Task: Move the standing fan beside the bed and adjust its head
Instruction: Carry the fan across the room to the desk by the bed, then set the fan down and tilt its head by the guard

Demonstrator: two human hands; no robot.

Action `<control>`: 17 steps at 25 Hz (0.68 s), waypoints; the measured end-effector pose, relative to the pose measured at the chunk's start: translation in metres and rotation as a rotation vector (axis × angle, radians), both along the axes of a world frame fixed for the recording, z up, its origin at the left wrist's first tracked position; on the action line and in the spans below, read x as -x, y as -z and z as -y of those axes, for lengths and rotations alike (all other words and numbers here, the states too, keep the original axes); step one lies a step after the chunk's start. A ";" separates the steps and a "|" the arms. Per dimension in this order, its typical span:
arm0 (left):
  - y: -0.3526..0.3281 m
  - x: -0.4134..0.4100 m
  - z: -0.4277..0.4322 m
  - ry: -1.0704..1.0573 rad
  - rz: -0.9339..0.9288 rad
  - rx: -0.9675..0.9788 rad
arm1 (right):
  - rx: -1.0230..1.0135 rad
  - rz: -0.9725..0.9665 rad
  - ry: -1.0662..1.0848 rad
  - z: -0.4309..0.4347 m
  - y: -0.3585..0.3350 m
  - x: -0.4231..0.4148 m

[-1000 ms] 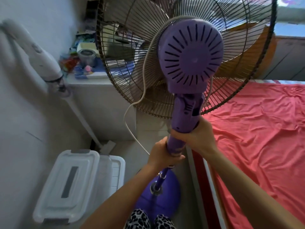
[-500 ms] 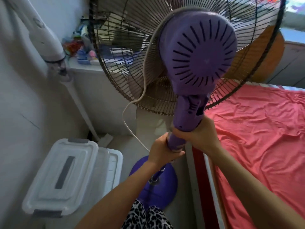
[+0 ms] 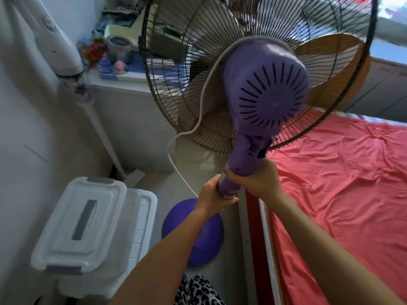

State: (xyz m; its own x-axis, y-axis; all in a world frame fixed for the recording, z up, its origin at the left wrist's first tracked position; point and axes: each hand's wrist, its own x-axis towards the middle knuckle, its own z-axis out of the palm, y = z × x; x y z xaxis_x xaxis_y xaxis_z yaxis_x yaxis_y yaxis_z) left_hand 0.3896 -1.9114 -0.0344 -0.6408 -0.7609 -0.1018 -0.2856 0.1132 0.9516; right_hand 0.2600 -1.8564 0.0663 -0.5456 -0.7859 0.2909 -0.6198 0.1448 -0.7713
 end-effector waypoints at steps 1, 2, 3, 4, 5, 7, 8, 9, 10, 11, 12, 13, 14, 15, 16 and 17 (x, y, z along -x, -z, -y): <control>-0.001 -0.002 -0.001 0.005 -0.002 -0.019 | -0.015 0.002 -0.003 -0.001 0.000 -0.002; -0.003 -0.004 -0.002 0.007 -0.003 -0.042 | -0.037 -0.001 -0.004 -0.002 -0.001 -0.004; -0.004 -0.006 -0.004 -0.005 0.005 -0.063 | -0.059 -0.010 -0.005 -0.004 -0.001 -0.006; -0.006 -0.007 -0.006 -0.026 0.012 -0.084 | -0.078 -0.011 -0.003 -0.007 -0.001 -0.008; -0.008 -0.007 -0.008 -0.049 0.020 -0.103 | -0.093 -0.001 0.000 -0.009 -0.001 -0.009; -0.009 -0.005 -0.013 -0.076 0.017 -0.126 | -0.092 0.023 0.027 -0.014 0.000 -0.010; -0.009 -0.005 -0.015 -0.072 0.009 -0.133 | -0.089 0.028 0.039 -0.017 0.000 -0.011; -0.010 -0.004 -0.016 -0.066 0.008 -0.139 | -0.091 0.033 0.044 -0.017 -0.002 -0.012; -0.013 -0.005 -0.016 -0.067 0.012 -0.154 | -0.101 0.044 0.045 -0.017 -0.005 -0.013; -0.017 -0.006 -0.015 -0.070 0.024 -0.171 | -0.116 0.054 0.045 -0.016 -0.007 -0.014; -0.020 -0.008 -0.014 -0.067 0.037 -0.189 | -0.133 0.064 0.051 -0.016 -0.009 -0.017; -0.023 -0.008 -0.013 -0.055 0.058 -0.206 | -0.144 0.073 0.054 -0.016 -0.011 -0.020; -0.027 -0.007 -0.011 -0.030 0.085 -0.226 | -0.152 0.085 0.058 -0.017 -0.012 -0.021; -0.035 -0.008 -0.008 0.005 0.127 -0.240 | -0.162 0.114 0.062 -0.018 -0.018 -0.023; -0.039 -0.008 -0.007 0.034 0.166 -0.253 | -0.189 0.133 0.070 -0.020 -0.020 -0.025; -0.042 -0.009 -0.008 0.059 0.200 -0.258 | -0.224 0.140 0.079 -0.022 -0.023 -0.026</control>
State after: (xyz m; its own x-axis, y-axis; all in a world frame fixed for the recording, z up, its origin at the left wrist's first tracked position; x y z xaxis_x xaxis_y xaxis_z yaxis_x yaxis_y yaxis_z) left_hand 0.3982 -1.9030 0.0074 -0.6308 -0.6559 -0.4145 -0.4698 -0.1024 0.8768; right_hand 0.2861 -1.8343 0.0889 -0.6305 -0.7755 0.0316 -0.4891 0.3655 -0.7920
